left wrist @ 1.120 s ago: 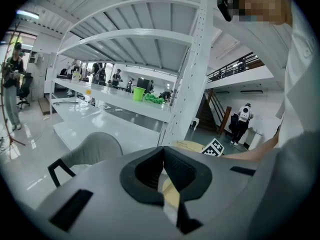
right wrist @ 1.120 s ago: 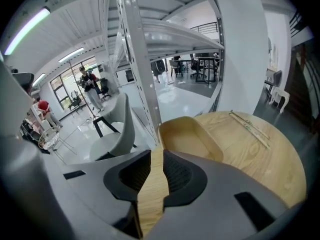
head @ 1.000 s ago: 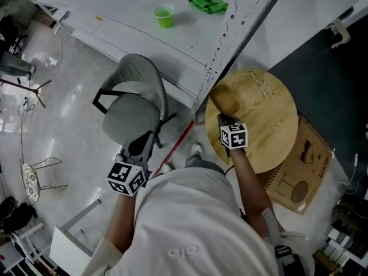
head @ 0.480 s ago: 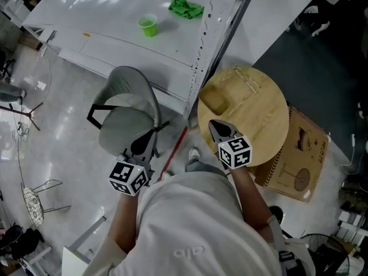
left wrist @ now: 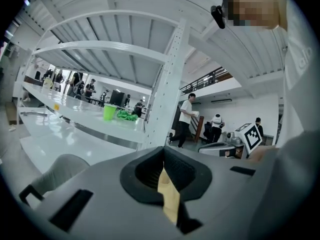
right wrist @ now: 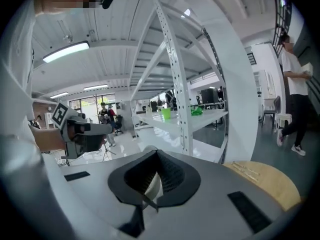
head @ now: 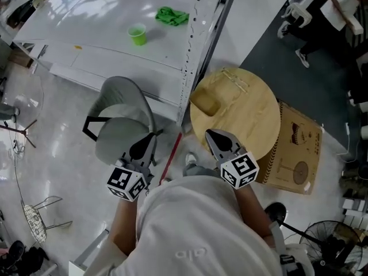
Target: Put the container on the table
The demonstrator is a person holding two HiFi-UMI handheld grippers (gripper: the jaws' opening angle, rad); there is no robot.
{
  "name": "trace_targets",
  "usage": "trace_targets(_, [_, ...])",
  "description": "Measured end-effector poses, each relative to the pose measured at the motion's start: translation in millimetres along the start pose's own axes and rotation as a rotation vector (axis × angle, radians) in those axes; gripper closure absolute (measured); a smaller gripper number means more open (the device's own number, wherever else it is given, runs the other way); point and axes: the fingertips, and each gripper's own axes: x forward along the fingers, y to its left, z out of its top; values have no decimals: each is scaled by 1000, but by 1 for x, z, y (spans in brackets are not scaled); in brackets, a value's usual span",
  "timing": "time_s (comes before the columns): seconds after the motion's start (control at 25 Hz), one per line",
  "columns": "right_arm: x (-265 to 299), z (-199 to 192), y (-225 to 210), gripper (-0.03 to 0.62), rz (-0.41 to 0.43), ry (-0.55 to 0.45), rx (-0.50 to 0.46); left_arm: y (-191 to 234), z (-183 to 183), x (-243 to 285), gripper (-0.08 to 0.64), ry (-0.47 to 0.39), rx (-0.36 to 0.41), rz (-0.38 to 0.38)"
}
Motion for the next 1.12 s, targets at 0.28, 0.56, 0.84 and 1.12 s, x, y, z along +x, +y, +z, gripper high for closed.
trace_targets(0.28, [-25,18,19,566,4,-81,-22,-13,15,-9,543,-48,18,-40])
trace_targets(0.56, [-38,29,30,566,9,-117,-61,-20,24,-14,543,-71,38,-59])
trace_targets(0.84, [-38,23,24,566,-17,-95,-68,-20,20,-11,543,-59,43,-65])
trace_targets(1.12, [-37,16,18,566,-24,-75,-55,-21,16,-6,543,-44,39,-66])
